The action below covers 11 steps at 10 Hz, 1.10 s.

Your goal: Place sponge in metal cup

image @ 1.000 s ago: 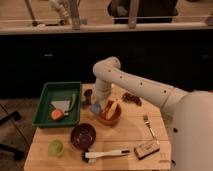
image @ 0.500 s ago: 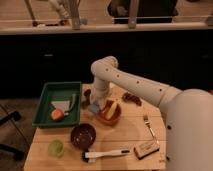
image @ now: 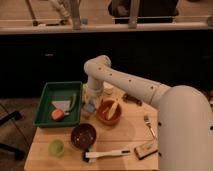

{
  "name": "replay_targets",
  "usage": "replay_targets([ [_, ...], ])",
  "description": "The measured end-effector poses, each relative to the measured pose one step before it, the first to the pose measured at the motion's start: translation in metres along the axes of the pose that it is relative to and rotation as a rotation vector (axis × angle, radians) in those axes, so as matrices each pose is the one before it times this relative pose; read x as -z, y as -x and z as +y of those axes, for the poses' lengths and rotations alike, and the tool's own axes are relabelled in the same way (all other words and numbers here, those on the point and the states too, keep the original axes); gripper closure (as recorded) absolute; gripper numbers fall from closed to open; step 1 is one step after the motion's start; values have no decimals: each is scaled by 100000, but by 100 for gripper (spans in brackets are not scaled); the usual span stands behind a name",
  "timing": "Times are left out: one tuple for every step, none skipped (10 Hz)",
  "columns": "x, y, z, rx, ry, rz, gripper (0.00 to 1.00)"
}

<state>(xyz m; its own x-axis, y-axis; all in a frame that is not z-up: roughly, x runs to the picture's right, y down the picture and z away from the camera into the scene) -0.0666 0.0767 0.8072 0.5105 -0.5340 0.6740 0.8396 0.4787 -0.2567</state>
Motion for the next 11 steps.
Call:
replay_targets([
  [199,-766,317,287,222,1096,100],
  [270,-761,260,176,288,1271,100],
  [293,-807,188,118,-16,1043,100],
  [141,-407,84,567,-129,549,100],
  [181,-415,-10,1529,-362,614,100],
  [158,-266,-297,4486,-1189,690,100],
  [129,-106,-275,4037,-818,625,100],
  [247,-127,-569,4653,-826,759,100],
  [211,-80,-954,4325,-672,620,100],
  [214,-202,-878,2913,-473,578,100],
  [144,-262,-543,1814,-194,270,100],
])
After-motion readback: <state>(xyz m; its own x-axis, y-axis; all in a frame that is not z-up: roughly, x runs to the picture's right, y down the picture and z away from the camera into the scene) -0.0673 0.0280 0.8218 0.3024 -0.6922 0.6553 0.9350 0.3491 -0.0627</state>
